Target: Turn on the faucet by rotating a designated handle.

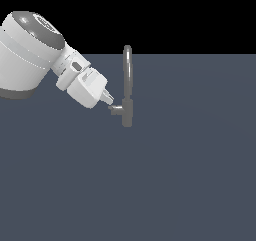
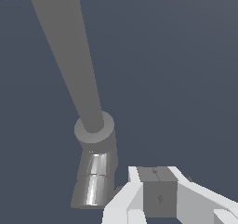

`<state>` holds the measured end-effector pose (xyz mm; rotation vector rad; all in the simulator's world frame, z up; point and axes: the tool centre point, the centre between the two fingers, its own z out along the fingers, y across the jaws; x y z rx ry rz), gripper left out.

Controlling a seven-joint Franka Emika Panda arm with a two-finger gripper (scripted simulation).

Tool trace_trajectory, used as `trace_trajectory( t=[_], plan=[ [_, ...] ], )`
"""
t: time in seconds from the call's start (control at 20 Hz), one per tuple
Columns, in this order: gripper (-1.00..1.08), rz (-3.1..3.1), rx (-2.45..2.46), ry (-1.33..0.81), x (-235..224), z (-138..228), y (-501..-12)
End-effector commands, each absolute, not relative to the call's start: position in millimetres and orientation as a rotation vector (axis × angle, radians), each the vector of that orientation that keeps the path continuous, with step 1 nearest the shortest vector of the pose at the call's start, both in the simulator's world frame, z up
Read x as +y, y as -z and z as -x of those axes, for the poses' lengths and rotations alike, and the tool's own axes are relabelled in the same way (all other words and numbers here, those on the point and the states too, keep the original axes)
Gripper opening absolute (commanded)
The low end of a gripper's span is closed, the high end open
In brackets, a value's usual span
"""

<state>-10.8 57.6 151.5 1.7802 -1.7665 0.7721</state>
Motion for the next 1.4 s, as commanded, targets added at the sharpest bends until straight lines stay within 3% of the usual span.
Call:
trace_trajectory(
  t=[0.0, 0.4, 0.5, 1.05, 1.1, 1.15, 1.35],
  plan=[
    [-1.00, -1.777, -1.759, -0.760, 56.7, 19.8, -136.7],
    [-1.00, -1.772, -1.759, -0.748, 55.1, 40.1, -100.2],
    [-1.00, -1.779, -1.769, -0.770, 57.3, 32.7, -114.2],
    [-1.00, -1.772, -1.759, -0.748, 55.3, 25.3, -50.1],
    [-1.00, -1.772, -1.759, -0.748, 55.3, 25.3, -50.1],
    [-1.00, -1.776, -1.814, -0.762, 57.5, 19.6, -80.7],
    [-1.00, -1.775, -1.802, -0.758, 57.2, 10.7, -67.2]
  ],
)
